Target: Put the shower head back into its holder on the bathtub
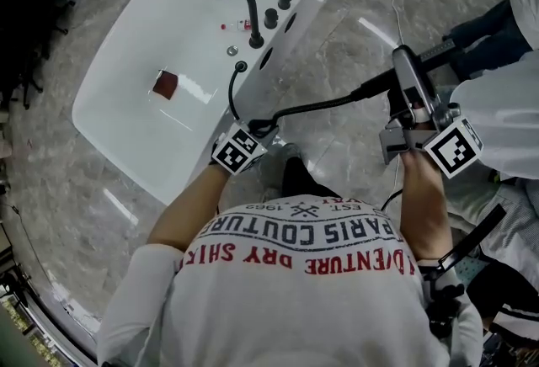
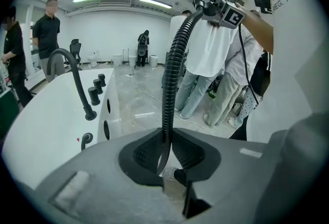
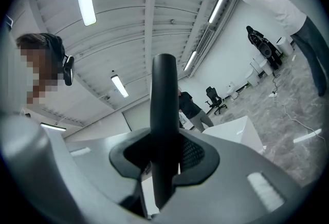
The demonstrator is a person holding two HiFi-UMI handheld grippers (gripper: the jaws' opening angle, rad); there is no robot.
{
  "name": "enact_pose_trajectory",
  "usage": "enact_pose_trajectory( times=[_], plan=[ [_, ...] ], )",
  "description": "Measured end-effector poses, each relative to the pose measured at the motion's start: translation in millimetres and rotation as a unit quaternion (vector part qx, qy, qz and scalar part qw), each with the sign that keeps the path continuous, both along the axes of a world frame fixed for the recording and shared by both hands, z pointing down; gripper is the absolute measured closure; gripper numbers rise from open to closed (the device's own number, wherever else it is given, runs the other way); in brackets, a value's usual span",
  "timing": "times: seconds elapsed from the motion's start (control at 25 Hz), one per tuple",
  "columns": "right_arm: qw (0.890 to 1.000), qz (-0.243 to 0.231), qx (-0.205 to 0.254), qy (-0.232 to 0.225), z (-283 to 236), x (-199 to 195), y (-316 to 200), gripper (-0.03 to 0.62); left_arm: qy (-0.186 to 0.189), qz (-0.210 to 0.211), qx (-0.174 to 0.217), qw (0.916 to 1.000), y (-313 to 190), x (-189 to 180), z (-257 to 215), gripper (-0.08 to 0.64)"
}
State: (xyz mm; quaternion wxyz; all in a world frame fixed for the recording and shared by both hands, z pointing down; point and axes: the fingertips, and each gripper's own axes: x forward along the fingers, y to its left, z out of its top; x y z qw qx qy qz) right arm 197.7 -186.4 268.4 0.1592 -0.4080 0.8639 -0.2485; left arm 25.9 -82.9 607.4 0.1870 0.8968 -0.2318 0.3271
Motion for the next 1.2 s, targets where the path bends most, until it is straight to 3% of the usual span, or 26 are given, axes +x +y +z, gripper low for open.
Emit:
enact_pose_trajectory(
  times=[0.32,0.48,0.68,0.88,1.2],
  plan=[
    [0.998,0.017,-0.014,0.052,18,-5,19,0.480,0.004,-0.063,0.038,0.9973,-7,-50,-43,0.503],
    [0.997,0.003,-0.028,0.077,37,-18,29,0.480,-0.005,-0.090,0.076,0.9930,-19,-80,-74,0.503],
    [0.996,-0.020,-0.043,0.075,50,-35,38,0.482,-0.023,-0.111,0.151,0.9819,-42,-109,-131,0.503],
    [0.997,-0.034,-0.045,0.059,48,-46,36,0.482,-0.016,-0.133,0.212,0.9682,-67,-129,-193,0.503],
    [0.998,-0.045,-0.033,0.031,33,-50,31,0.483,0.007,-0.168,0.262,0.9503,-84,-145,-251,0.503]
  ],
)
